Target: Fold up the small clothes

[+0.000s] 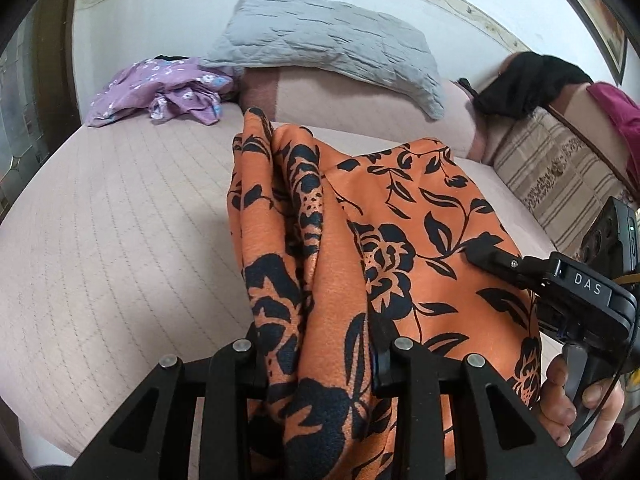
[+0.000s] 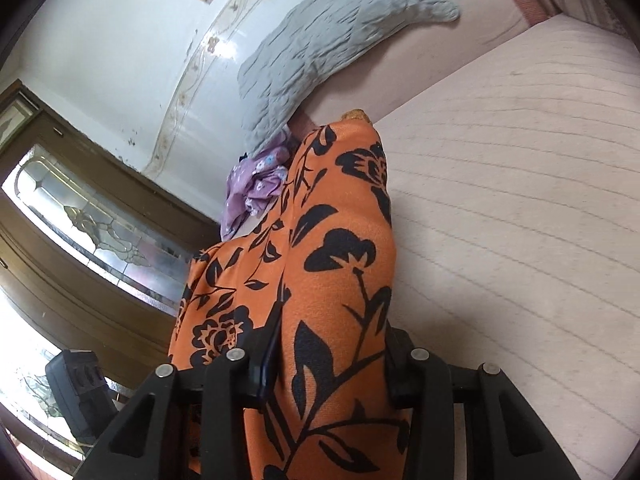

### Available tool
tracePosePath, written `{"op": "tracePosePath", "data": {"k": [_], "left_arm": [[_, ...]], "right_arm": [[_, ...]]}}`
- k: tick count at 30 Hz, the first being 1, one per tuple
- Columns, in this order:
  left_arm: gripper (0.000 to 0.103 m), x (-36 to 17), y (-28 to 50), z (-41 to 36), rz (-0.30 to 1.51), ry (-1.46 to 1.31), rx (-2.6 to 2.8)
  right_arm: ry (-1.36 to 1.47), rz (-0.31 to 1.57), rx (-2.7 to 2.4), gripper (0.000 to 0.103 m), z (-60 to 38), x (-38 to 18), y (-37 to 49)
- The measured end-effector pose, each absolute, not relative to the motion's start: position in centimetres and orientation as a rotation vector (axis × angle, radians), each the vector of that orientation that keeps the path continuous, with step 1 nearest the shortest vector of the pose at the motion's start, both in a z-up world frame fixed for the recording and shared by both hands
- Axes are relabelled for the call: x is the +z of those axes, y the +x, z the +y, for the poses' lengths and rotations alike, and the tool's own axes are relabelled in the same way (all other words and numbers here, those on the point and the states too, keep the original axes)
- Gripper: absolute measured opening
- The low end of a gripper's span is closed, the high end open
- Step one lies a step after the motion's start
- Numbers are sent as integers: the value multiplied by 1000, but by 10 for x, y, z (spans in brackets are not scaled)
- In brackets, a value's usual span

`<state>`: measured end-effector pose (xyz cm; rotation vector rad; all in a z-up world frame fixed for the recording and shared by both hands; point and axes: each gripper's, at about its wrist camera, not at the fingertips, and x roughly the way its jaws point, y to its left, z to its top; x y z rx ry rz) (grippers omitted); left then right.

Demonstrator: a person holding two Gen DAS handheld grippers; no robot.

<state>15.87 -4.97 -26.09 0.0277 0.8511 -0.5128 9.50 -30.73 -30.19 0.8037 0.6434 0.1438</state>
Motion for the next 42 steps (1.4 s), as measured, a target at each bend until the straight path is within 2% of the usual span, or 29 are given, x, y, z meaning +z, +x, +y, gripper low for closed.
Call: {"op": "tracePosePath", "data": {"k": [29, 37, 42], "left_arm": [[34, -298, 169, -53, 926, 111, -384], [35, -295, 168, -54, 914, 122, -384], [35, -283, 166, -53, 856, 109, -386]], "right_arm": [[833, 742, 111, 43, -292, -361, 117], [858, 746, 96, 43, -291, -364, 124], [870, 683, 124, 43, -291, -352, 116]]}}
